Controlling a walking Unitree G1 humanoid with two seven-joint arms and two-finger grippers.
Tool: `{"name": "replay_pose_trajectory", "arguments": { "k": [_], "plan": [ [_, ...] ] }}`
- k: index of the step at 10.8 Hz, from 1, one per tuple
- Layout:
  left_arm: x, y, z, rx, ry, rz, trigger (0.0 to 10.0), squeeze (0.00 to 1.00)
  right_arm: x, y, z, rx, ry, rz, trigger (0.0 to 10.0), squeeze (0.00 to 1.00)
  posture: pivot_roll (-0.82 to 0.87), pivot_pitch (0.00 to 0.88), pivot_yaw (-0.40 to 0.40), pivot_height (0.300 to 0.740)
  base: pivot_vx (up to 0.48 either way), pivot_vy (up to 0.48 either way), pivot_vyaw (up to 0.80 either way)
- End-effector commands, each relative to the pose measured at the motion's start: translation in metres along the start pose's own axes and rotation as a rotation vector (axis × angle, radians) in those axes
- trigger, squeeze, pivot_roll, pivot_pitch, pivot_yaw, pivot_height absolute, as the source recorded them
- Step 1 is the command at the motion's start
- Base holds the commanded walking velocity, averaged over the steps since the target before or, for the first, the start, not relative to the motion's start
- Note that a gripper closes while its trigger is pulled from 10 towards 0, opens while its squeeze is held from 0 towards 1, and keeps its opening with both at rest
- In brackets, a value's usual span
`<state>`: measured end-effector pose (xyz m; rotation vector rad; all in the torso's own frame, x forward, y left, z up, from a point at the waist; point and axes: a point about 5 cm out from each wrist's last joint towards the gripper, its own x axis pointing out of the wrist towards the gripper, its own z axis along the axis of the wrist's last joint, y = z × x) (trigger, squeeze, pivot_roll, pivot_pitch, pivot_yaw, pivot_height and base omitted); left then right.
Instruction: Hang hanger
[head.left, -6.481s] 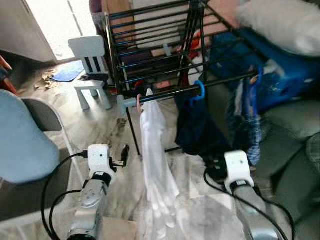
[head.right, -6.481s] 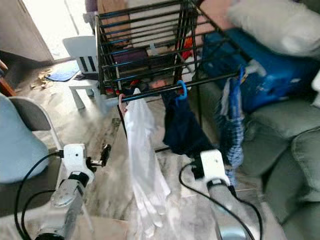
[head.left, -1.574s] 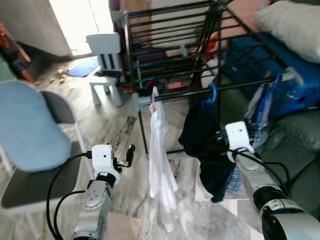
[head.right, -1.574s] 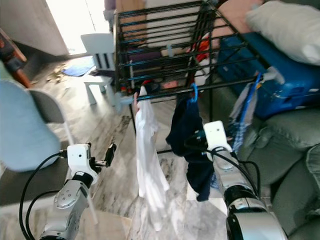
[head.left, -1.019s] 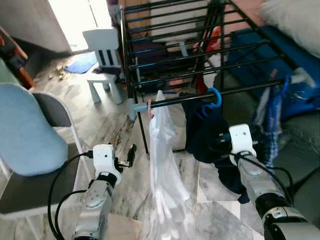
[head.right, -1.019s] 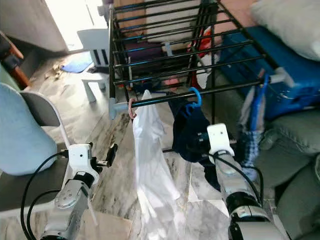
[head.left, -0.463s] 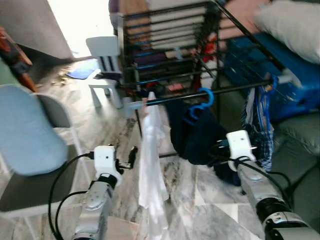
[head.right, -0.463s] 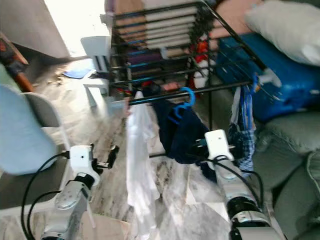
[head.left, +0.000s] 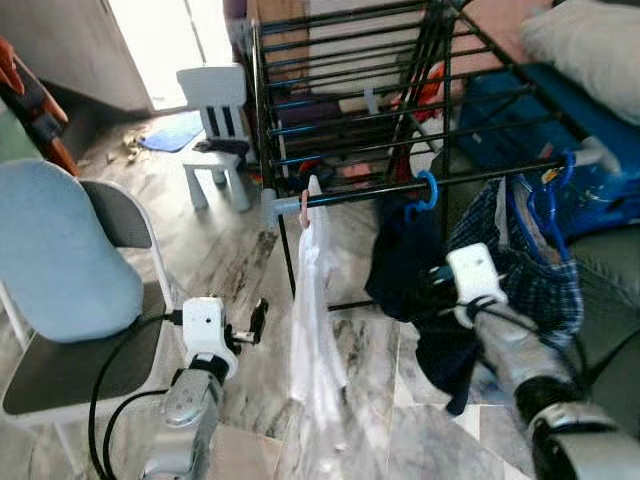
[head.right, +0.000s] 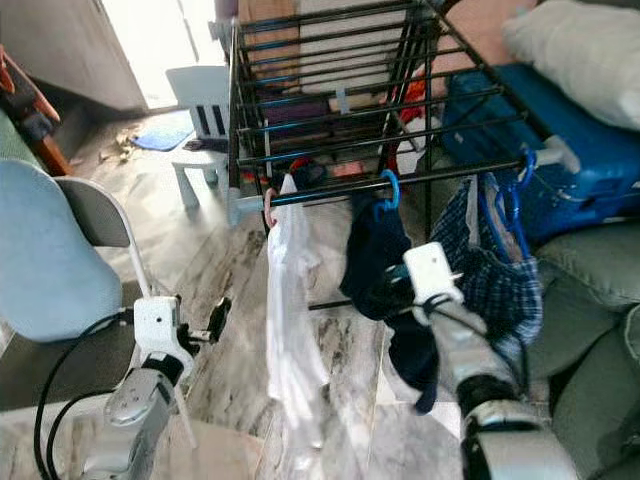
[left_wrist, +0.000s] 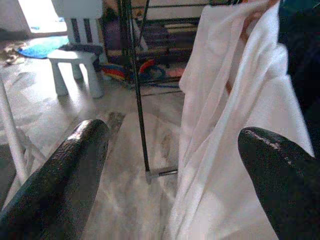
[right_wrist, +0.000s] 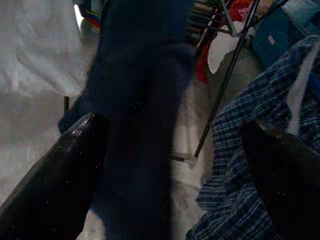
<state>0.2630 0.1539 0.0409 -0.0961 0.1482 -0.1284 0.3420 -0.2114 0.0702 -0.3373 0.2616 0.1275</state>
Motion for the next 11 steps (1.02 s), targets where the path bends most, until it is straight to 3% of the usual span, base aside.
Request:
{"name": "replay_pose_trajectory", "arguments": {
  "k": [1, 5, 11],
  "plan": [
    [-0.002, 0.006, 0.003, 0.023, -0.003, 0.01, 10.0, 0.0, 0.003, 0.005, 0.002, -0.009, 0.018, 0.013, 10.0, 0.0, -0.07, 0.0, 0.123, 0.74, 0.0, 0.0, 0.0],
    [-0.011, 0.007, 0.001, 0.032, 0.019, -0.003, 10.0, 0.0, 0.016, 0.028, 0.017, 0.065, 0.04, 0.029, 10.0, 0.0, -0.04, 0.0, 0.134, 0.74, 0.0, 0.0, 0.0],
    [-0.016, 0.005, 0.001, 0.028, 0.034, -0.015, 10.0, 0.0, 0.026, 0.027, 0.033, 0.109, 0.113, -0.101, 10.0, 0.0, -0.02, 0.0, 0.132, 0.74, 0.0, 0.0, 0.0]
  ]
}}
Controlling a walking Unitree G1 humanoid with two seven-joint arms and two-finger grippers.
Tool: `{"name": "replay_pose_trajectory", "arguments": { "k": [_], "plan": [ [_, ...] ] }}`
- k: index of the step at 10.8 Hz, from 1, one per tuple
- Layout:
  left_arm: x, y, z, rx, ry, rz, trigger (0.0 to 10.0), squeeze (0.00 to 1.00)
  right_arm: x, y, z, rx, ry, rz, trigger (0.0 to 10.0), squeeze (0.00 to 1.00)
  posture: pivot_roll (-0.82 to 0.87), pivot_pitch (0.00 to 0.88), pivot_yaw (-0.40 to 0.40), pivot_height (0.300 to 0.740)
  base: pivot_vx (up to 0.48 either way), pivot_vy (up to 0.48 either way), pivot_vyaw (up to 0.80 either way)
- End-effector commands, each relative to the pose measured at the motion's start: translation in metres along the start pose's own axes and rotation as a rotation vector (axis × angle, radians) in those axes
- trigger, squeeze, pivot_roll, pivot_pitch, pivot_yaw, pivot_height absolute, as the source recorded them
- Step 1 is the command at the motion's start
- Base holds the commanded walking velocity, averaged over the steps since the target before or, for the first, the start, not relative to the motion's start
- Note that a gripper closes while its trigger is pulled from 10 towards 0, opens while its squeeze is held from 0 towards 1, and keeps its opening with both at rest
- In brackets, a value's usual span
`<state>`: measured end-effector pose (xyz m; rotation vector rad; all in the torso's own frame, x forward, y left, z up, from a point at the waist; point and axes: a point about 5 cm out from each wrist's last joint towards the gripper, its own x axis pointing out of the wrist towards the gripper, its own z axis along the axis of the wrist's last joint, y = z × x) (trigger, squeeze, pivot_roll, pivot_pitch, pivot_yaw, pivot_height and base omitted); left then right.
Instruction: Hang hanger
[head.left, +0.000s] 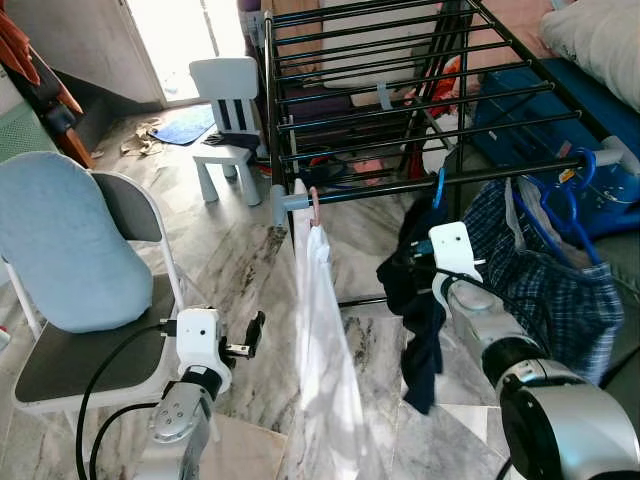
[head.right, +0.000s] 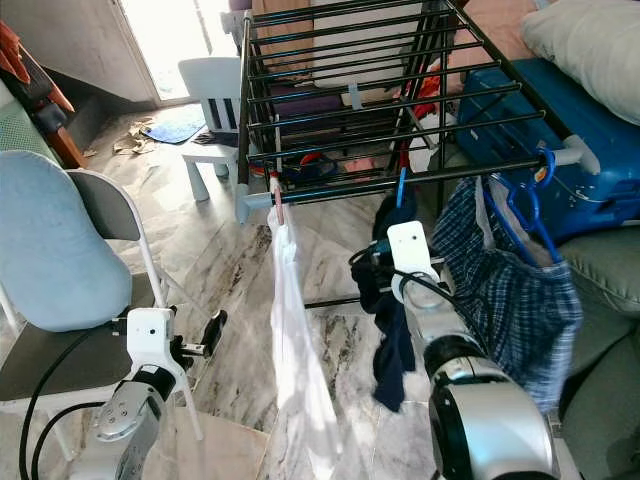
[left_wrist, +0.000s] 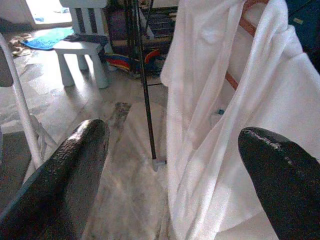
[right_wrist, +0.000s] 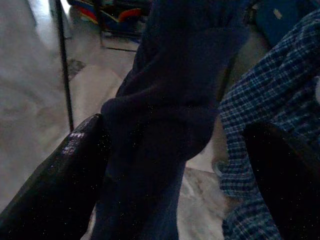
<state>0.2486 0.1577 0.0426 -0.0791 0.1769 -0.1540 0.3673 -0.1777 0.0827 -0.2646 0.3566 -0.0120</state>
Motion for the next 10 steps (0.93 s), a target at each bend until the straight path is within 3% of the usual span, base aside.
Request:
{"name": "replay_pose_trajectory", "arguments": {
  "k": [1, 5, 9, 10],
  "plan": [
    [-0.001, 0.003, 0.002, 0.01, 0.004, 0.006, 10.0, 0.0, 0.001, 0.0, 0.002, 0.033, 0.019, -0.023, 10.0, 0.0, -0.02, 0.0, 0.13, 0.74, 0.0, 0.0, 0.0],
    [0.0, 0.0, 0.002, 0.01, 0.013, -0.008, 10.0, 0.0, 0.0, -0.018, -0.001, 0.028, 0.031, -0.112, 10.0, 0.0, -0.03, 0.0, 0.136, 0.74, 0.0, 0.0, 0.0],
    [0.001, 0.0, 0.0, 0.017, 0.025, -0.012, 10.0, 0.0, 0.002, -0.007, 0.008, 0.034, -0.006, -0.03, 10.0, 0.0, -0.03, 0.0, 0.143, 0.74, 0.0, 0.0, 0.0],
    [0.001, 0.0, 0.0, 0.017, 0.027, -0.012, 10.0, 0.0, 0.002, -0.006, 0.009, 0.035, -0.009, -0.015, 0.0, 0.0, -0.03, 0.0, 0.142, 0.74, 0.0, 0.0, 0.0]
  ]
}}
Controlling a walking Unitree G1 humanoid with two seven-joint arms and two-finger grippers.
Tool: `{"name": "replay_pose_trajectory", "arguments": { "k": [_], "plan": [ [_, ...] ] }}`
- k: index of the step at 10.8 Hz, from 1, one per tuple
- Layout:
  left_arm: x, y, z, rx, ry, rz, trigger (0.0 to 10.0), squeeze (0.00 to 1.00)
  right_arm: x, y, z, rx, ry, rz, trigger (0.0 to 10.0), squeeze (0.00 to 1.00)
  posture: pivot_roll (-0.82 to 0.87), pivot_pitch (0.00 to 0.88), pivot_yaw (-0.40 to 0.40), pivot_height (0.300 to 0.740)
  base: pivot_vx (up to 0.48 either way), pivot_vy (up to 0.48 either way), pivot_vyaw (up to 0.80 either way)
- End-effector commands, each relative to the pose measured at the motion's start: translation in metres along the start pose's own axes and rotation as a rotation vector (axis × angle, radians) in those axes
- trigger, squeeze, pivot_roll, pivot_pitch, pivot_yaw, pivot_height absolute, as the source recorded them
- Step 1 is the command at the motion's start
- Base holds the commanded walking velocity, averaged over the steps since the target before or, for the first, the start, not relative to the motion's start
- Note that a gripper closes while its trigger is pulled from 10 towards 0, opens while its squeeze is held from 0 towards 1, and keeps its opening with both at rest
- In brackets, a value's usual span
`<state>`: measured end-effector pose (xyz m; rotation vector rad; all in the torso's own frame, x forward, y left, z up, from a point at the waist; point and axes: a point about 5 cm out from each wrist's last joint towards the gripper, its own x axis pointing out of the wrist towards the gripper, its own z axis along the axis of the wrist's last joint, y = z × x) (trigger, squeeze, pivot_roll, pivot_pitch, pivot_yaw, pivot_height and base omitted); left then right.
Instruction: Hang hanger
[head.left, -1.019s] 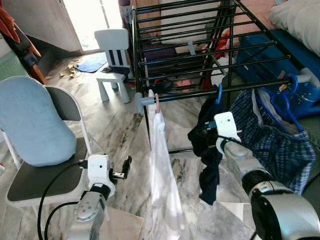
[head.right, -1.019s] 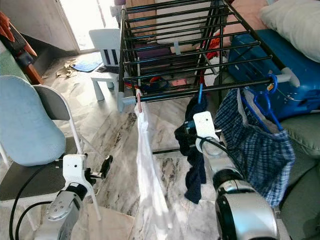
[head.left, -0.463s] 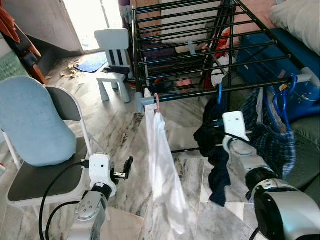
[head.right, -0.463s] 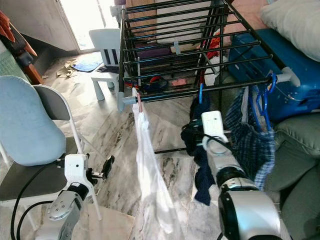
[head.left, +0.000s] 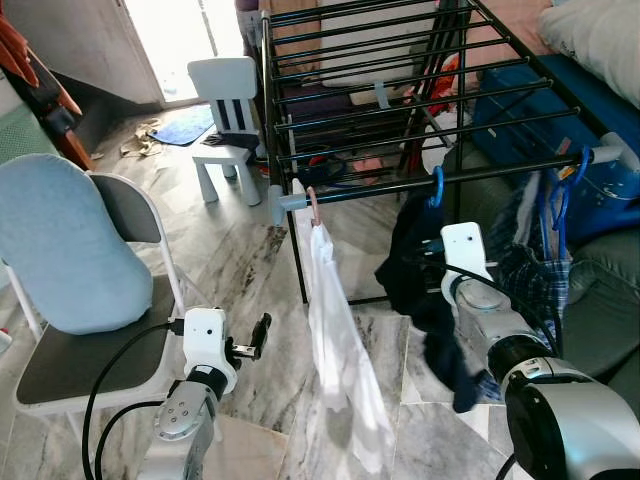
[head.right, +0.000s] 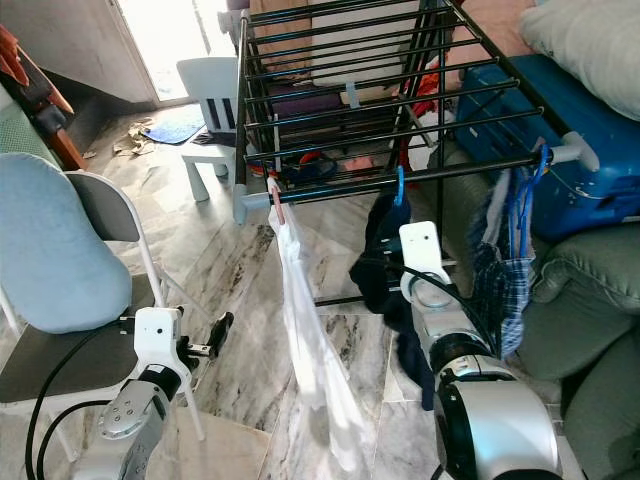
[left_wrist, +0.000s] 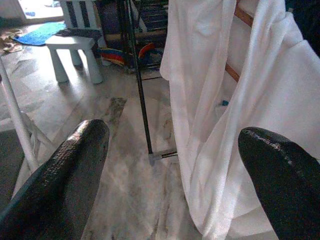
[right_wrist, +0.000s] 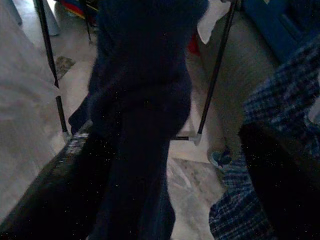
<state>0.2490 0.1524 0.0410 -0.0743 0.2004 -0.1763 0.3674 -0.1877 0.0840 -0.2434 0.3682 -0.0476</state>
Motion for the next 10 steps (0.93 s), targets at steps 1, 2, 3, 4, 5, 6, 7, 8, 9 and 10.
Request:
{"name": "replay_pose_trajectory", "arguments": {
  "k": [1, 2, 3, 4, 5, 6, 7, 8, 9, 10],
  "plan": [
    [-0.001, 0.005, 0.002, 0.012, 0.003, 0.009, 10.0, 0.0, 0.002, 0.004, 0.011, 0.002, -0.023, 0.014, 0.0, 0.0, -0.03, 0.0, 0.139, 0.74, 0.0, 0.0, 0.0],
    [-0.001, 0.005, 0.001, 0.013, 0.003, 0.011, 10.0, 0.0, 0.002, 0.0, 0.013, 0.004, -0.024, 0.005, 7.6, 0.0, -0.02, 0.0, 0.136, 0.74, 0.0, 0.0, 0.0],
    [-0.002, 0.005, 0.001, 0.014, 0.005, 0.013, 10.0, 0.0, 0.003, -0.003, 0.016, 0.011, -0.027, -0.007, 10.0, 0.0, -0.02, 0.0, 0.136, 0.74, 0.0, 0.0, 0.0],
    [-0.002, 0.006, 0.001, 0.014, 0.007, 0.016, 10.0, 0.0, 0.003, -0.003, 0.016, 0.018, -0.027, -0.006, 10.0, 0.0, -0.02, 0.0, 0.136, 0.74, 0.0, 0.0, 0.0],
    [-0.002, 0.006, 0.0, 0.015, 0.014, 0.02, 10.0, 0.0, 0.003, 0.0, 0.016, 0.04, -0.028, 0.01, 10.0, 1.0, -0.02, 0.0, 0.136, 0.74, 0.0, 0.0, 0.0],
    [-0.002, 0.006, 0.0, 0.016, 0.014, 0.018, 10.0, 0.0, 0.003, 0.001, 0.014, 0.037, -0.026, 0.01, 10.0, 1.0, -0.02, 0.0, 0.133, 0.74, 0.0, 0.0, 0.0],
    [-0.002, 0.006, 0.0, 0.016, 0.015, 0.018, 10.0, 0.0, 0.002, 0.0, 0.014, 0.039, -0.024, 0.009, 10.0, 1.0, -0.02, 0.0, 0.135, 0.74, 0.0, 0.0, 0.0],
    [-0.002, 0.007, 0.0, 0.018, 0.016, 0.017, 10.0, 0.0, 0.002, -0.003, 0.013, 0.044, -0.027, 0.005, 10.0, 1.0, -0.02, 0.0, 0.139, 0.74, 0.0, 0.0, 0.0],
    [-0.002, 0.006, 0.0, 0.019, 0.018, 0.014, 10.0, 0.0, 0.003, -0.006, 0.014, 0.051, -0.032, 0.0, 10.0, 1.0, -0.02, 0.0, 0.145, 0.74, 0.0, 0.0, 0.0],
    [-0.002, 0.005, 0.0, 0.019, 0.019, 0.011, 10.0, 0.0, 0.003, -0.008, 0.017, 0.059, -0.045, -0.003, 10.0, 1.0, -0.03, 0.0, 0.146, 0.74, 0.0, 0.0, 0.0]
  ]
}}
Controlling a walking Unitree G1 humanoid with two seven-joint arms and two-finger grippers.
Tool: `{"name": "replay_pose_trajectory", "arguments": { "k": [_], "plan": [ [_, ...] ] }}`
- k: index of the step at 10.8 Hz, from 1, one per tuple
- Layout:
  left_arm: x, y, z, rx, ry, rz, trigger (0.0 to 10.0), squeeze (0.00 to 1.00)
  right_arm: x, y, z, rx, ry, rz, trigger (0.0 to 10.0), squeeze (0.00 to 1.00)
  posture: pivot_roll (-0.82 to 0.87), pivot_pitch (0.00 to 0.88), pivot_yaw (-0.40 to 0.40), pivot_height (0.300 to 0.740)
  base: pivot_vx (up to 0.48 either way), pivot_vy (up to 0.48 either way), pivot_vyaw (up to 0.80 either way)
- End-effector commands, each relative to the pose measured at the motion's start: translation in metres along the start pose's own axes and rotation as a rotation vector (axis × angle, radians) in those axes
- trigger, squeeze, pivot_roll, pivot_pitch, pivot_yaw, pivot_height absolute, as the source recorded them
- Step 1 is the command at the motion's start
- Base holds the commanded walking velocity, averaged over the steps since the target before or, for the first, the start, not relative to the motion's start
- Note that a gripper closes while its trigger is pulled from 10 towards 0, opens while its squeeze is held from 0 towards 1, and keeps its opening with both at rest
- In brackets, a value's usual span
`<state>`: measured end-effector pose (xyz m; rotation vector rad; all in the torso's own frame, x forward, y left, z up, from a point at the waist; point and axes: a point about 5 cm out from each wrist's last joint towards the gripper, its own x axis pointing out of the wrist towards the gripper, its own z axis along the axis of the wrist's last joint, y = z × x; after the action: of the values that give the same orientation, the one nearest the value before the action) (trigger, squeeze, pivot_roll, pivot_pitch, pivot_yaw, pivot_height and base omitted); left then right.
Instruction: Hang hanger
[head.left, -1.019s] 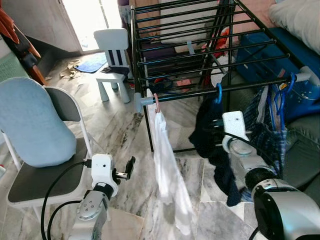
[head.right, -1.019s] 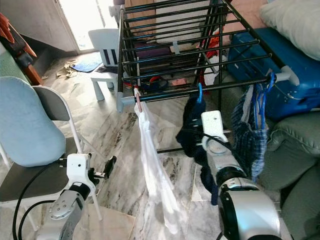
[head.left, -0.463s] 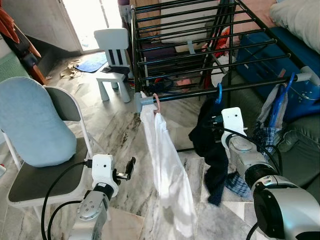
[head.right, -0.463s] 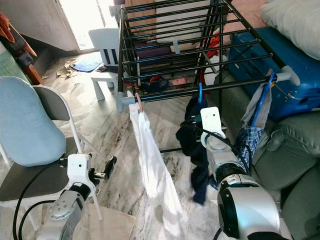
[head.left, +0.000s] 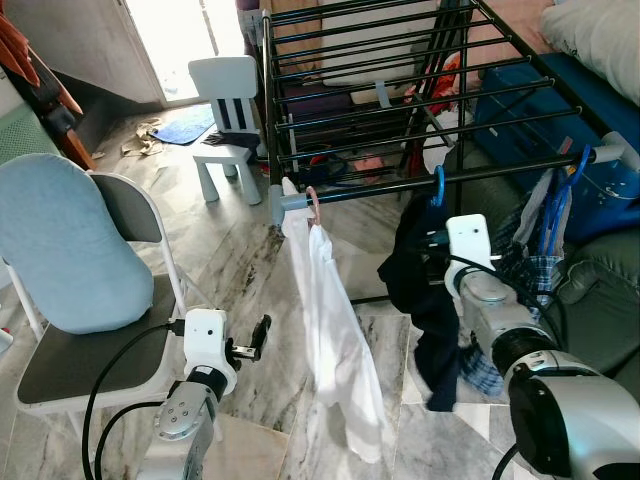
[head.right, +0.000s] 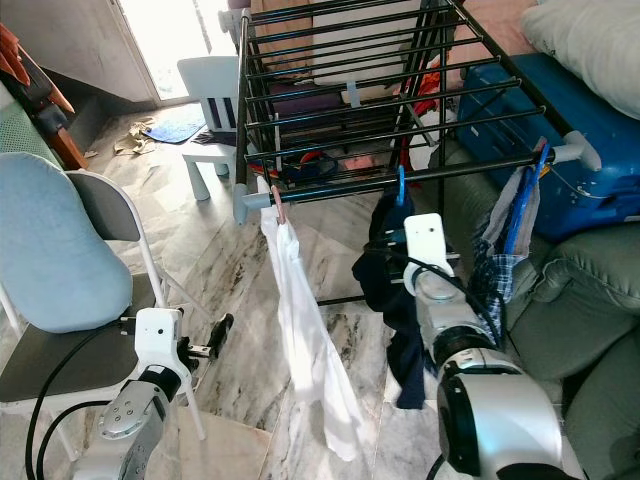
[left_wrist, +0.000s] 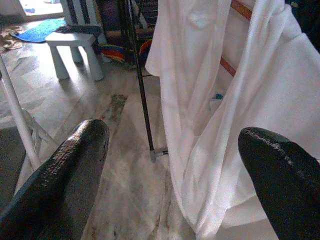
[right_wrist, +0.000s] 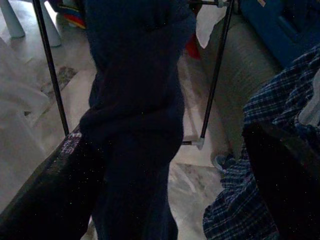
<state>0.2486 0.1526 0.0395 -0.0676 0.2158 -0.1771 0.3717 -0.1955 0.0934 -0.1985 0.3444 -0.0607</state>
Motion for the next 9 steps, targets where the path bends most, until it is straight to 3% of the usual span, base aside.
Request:
{"name": "replay_pose_trajectory", "arguments": {
  "k": [1, 2, 3, 7, 9],
  "plan": [
    [-0.001, 0.005, 0.002, 0.015, 0.003, 0.01, 10.0, 0.0, 0.002, 0.003, 0.011, 0.019, -0.035, 0.007, 10.0, 1.0, -0.03, 0.0, 0.148, 0.74, 0.0, 0.0, 0.0],
    [-0.001, 0.005, 0.002, 0.016, 0.003, 0.01, 10.0, 0.0, 0.002, 0.005, 0.016, 0.022, -0.056, 0.019, 10.0, 0.28, -0.03, 0.0, 0.151, 0.74, 0.0, 0.0, 0.0],
    [0.0, 0.006, 0.002, 0.018, 0.004, 0.009, 10.0, 0.0, 0.002, 0.01, 0.022, 0.026, -0.085, 0.045, 10.0, 0.0, -0.03, 0.0, 0.154, 0.74, 0.0, 0.0, 0.0],
    [0.0, 0.006, 0.002, 0.021, 0.008, 0.014, 10.0, 0.0, 0.002, 0.023, 0.024, 0.036, -0.082, 0.108, 10.0, 0.0, -0.02, 0.0, 0.152, 0.74, 0.0, 0.0, 0.0],
    [-0.001, 0.005, 0.001, 0.018, 0.009, 0.01, 10.0, 0.0, 0.001, 0.028, 0.005, 0.04, 0.012, 0.09, 10.0, 0.0, -0.02, 0.0, 0.148, 0.74, 0.0, 0.0, 0.0]
  ]
}}
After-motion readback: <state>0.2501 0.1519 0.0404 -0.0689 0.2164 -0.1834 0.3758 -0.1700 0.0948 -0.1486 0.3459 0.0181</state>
